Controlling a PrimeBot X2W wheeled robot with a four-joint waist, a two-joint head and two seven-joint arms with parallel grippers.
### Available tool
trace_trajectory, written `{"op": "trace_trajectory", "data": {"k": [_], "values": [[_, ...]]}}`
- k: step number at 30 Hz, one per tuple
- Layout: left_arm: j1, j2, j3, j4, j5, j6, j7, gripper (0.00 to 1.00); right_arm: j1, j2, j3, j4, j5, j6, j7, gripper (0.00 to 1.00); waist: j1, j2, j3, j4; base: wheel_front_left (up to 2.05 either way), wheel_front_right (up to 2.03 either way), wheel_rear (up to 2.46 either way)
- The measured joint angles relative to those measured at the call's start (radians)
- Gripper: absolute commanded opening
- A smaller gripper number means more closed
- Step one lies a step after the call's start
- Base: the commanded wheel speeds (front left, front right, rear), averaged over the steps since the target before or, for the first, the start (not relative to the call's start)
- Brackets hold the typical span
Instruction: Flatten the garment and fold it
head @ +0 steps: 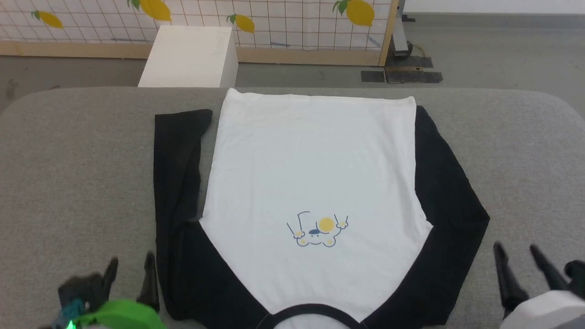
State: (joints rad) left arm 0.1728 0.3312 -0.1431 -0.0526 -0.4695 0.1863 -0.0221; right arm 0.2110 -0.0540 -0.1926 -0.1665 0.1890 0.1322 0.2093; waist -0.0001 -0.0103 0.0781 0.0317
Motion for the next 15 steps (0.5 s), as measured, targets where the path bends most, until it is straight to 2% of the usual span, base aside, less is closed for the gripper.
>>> {"op": "trace_trajectory", "data": {"k": [5, 9, 15], "values": [[-0.193, 0.02, -0.02, 0.067, 0.03, -0.037, -0.032, 1.0, -0.097, 0.0, -0.007, 0.04, 0.031, 0.0, -0.137, 1.0, 0.0, 0.0, 0.041, -0.008, 0.0, 0.0, 0.0], [-0.386, 0.064, -0.02, 0.156, 0.04, -0.092, -0.011, 1.0, -0.19, 0.0, 0.026, 0.059, 0.032, 0.0, -0.16, 1.0, 0.0, 0.0, 0.097, -0.02, 0.0, 0.0, 0.0], [-0.657, 0.145, -0.013, 0.286, 0.037, -0.169, 0.095, 1.0, -0.303, 0.002, 0.074, 0.069, 0.032, 0.0, -0.184, 1.0, 0.0001, 0.0, 0.203, -0.047, 0.0, 0.0, 0.0]]}}
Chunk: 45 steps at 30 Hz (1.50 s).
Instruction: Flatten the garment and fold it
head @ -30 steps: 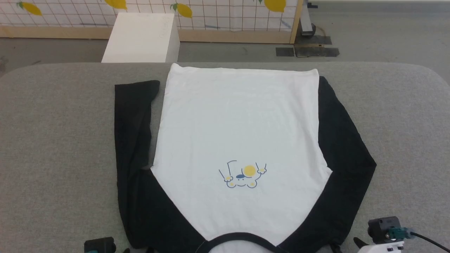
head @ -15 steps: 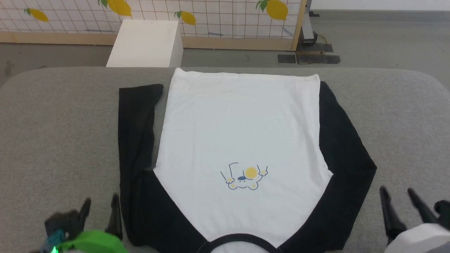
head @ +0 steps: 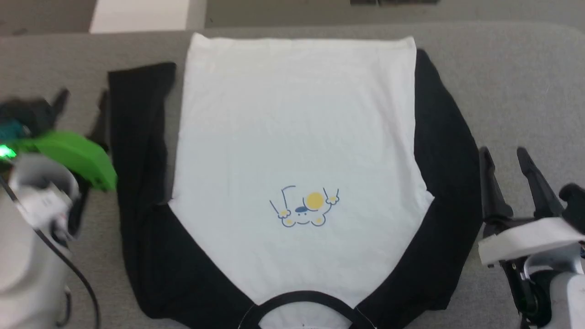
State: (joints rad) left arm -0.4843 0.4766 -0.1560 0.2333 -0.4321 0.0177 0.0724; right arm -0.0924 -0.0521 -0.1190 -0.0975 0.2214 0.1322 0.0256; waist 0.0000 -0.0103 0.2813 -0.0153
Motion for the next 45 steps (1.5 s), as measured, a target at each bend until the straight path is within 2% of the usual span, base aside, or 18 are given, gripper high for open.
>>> {"op": "trace_trajectory", "data": {"k": [3, 11, 19, 22, 23, 24, 25, 26, 27, 31, 40, 45], "values": [[-0.106, 0.039, 0.018, 0.052, -0.027, -0.017, 0.079, 1.0, -0.037, 0.0, 0.02, 0.007, 0.004, 0.0, -0.006, 1.0, 0.0, 0.0, 0.058, -0.018, 0.0, 0.0, 0.0], [-0.279, 0.136, 0.077, 0.078, -0.095, 0.004, 0.34, 1.0, -0.098, 0.001, 0.051, 0.018, 0.031, 0.0, -0.033, 1.0, 0.0002, 0.0, 0.211, -0.077, 0.0, 0.0, 0.0], [-0.292, 0.195, 0.11, 0.062, -0.126, 0.09, 0.565, 1.0, -0.131, 0.001, 0.08, 0.046, 0.044, 0.0, -0.059, 1.0, 0.0002, 0.0, 0.32, -0.142, 0.0, 0.0, 0.0], [-0.279, 0.2, 0.128, 0.034, -0.16, 0.123, 0.625, 1.0, -0.136, 0.001, 0.087, 0.053, 0.045, 0.0, -0.062, 1.0, 0.0002, 0.0, 0.343, -0.164, 0.0, 0.0, 0.0], [-0.276, 0.201, 0.137, 0.023, -0.172, 0.138, 0.652, 0.97, -0.137, 0.001, 0.088, 0.057, 0.045, 0.0, -0.063, 1.0, 0.0002, 0.0, 0.349, -0.17, 0.0, 0.0, 0.0], [-0.272, 0.207, 0.14, 0.015, -0.176, 0.147, 0.675, 0.48, -0.137, 0.001, 0.088, 0.059, 0.045, 0.0, -0.063, 1.0, 0.0001, 0.0, 0.353, -0.174, 0.0, 0.0, 0.0], [-0.264, 0.214, 0.142, 0.002, -0.177, 0.154, 0.702, 0.27, -0.138, 0.001, 0.087, 0.064, 0.045, 0.0, -0.063, 1.0, 0.0001, 0.0, 0.356, -0.179, 0.0, 0.0, 0.0], [-0.255, 0.219, 0.145, -0.013, -0.179, 0.163, 0.72, 0.0, -0.138, 0.001, 0.087, 0.068, 0.044, 0.0, -0.063, 1.0, 0.0001, 0.0, 0.356, -0.181, 0.0, 0.0, 0.0], [-0.247, 0.221, 0.145, -0.023, -0.181, 0.166, 0.727, 0.0, -0.138, 0.001, 0.086, 0.071, 0.044, 0.0, -0.063, 1.0, 0.0001, 0.0, 0.354, -0.182, 0.0, 0.0, 0.0], [-0.19, 0.205, 0.163, -0.057, -0.193, 0.172, 0.671, 0.0, -0.138, 0.001, 0.083, 0.076, 0.042, 0.0, -0.062, 1.0, 0.0001, 0.0, 0.334, -0.18, 0.0, 0.0, 0.0], [0.008, 0.179, 0.241, -0.055, -0.173, 0.123, 0.326, 0.0, -0.099, 0.001, 0.049, 0.094, 0.024, 0.0, -0.046, 1.0, 0.0002, 0.0, 0.214, -0.153, 0.0, 0.0, 0.0], [0.138, 0.183, 0.278, -0.141, -0.158, 0.123, 0.249, 0.0, -0.02, 0.001, 0.019, 0.094, 0.023, 0.0, -0.02, 1.0, 0.0, 0.0, 0.124, -0.129, 0.0, 0.0, 0.0]]}}
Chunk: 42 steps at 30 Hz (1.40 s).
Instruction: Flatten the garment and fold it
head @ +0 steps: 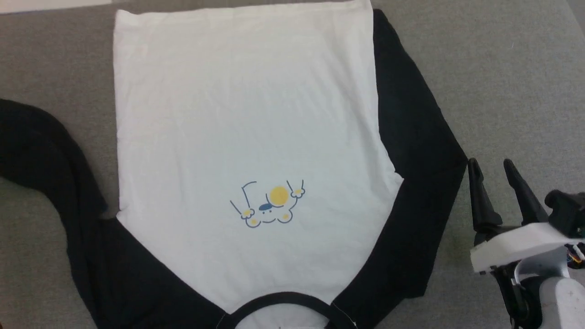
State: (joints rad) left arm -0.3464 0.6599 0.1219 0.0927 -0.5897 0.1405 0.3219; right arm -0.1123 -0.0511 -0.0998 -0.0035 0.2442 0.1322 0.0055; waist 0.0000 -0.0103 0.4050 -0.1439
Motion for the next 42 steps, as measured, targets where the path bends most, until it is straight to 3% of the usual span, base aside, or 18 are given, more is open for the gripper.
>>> {"op": "trace_trajectory", "data": {"k": [11, 14, 20, 24, 30, 33, 34, 42], "values": [[0.171, -0.006, 0.025, -0.267, 0.008, 0.001, -0.051, 0.0, 0.102, 0.0, -0.025, -0.025, 0.013, 0.0, 0.027, 1.0, 0.0, 0.0, -0.172, 0.069, 0.0, 0.0, 0.0], [0.182, -0.014, 0.002, -0.367, -0.004, -0.018, -0.049, 0.0, 0.118, 0.0, -0.026, -0.025, 0.017, 0.0, 0.03, 1.0, 0.0, 0.0, -0.207, 0.082, 0.0, 0.0, 0.0], [0.181, -0.088, -0.163, -0.495, -0.014, -0.047, -0.009, 0.0, 0.13, 0.0, -0.021, -0.023, 0.02, 0.0, 0.031, 1.0, -0.0001, 0.0, -0.255, 0.1, 0.0, 0.0, 0.0], [0.172, -0.177, -0.332, -0.505, -0.004, -0.061, 0.022, 0.0, 0.135, 0.0, -0.016, -0.025, 0.02, 0.0, 0.039, 1.0, -0.0001, 0.0, -0.271, 0.096, 0.0, 0.0, 0.0], [0.13, -0.356, -0.586, -0.363, 0.029, -0.105, 0.019, 0.0, 0.135, 0.0, -0.007, -0.031, 0.019, 0.0, 0.048, 1.0, -0.0001, 0.0, -0.267, 0.076, 0.0, 0.0, 0.0], [0.114, -0.462, -0.691, -0.232, 0.033, -0.142, -0.013, 0.0, 0.135, 0.0, 0.002, -0.035, 0.018, 0.0, 0.056, 1.0, -0.0001, 0.0, -0.257, 0.065, 0.0, 0.0, 0.0], [0.097, -0.503, -0.754, -0.123, 0.063, -0.162, -0.027, 0.0, 0.135, 0.0, 0.012, -0.04, 0.018, 0.0, 0.057, 1.0, -0.0001, 0.0, -0.25, 0.054, 0.0, 0.0, 0.0], [0.033, -0.555, -0.883, 0.168, 0.132, -0.208, -0.041, 0.0, 0.133, 0.0, 0.026, -0.036, 0.02, 0.0, 0.058, 1.0, -0.0001, 0.0, -0.219, 0.003, 0.0, 0.0, 0.0]]}}
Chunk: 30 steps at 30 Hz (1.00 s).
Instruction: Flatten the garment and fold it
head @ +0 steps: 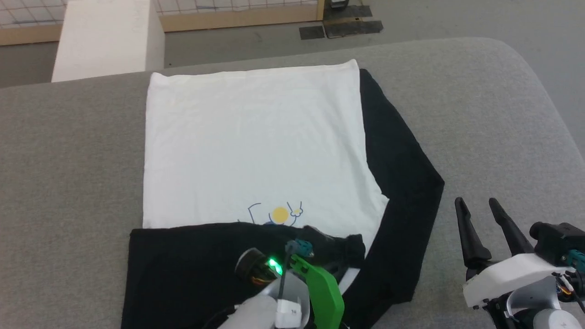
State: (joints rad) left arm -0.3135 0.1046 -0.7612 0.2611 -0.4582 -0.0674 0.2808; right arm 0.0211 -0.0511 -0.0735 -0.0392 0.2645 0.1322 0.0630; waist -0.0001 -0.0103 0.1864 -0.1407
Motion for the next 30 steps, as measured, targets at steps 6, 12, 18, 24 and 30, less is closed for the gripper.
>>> {"op": "trace_trajectory", "data": {"k": [6, 12, 18, 24, 30], "values": [[0.001, -0.015, -0.025, 0.05, -0.089, -0.037, 0.034, 1.0, 0.0, 0.0, -0.003, 0.014, 0.001, 0.0, 0.0, 1.0, 0.0, 0.0, 0.018, -0.012, 0.0, 0.0, 0.0], [0.0, -0.007, 0.081, -0.054, -0.14, -0.031, -0.114, 1.0, -0.01, 0.0, -0.019, -0.002, -0.028, 0.0, 0.027, 1.0, 0.0, 0.0, 0.014, 0.018, 0.0, 0.0, 0.0], [0.001, 0.094, 0.24, -0.135, -0.064, 0.06, -0.369, 1.0, -0.12, 0.0, -0.044, -0.009, -0.069, 0.0, 0.043, 1.0, 0.0, 0.0, 0.017, 0.06, 0.0, 0.0, 0.0], [0.027, 0.161, 0.388, -0.134, 0.004, 0.163, -0.528, 1.0, -0.343, 0.0, -0.076, 0.088, -0.072, 0.0, 0.067, 1.0, 0.0, 0.0, 0.06, 0.091, 0.0, 0.0, 0.0], [0.029, 0.146, 0.507, -0.178, 0.068, 0.184, -0.535, 1.0, -0.588, -0.053, -0.097, 0.254, -0.082, 0.0, 0.145, 1.0, 0.0, 0.0, 0.14, 0.119, 0.0, 0.0, 0.0]]}}
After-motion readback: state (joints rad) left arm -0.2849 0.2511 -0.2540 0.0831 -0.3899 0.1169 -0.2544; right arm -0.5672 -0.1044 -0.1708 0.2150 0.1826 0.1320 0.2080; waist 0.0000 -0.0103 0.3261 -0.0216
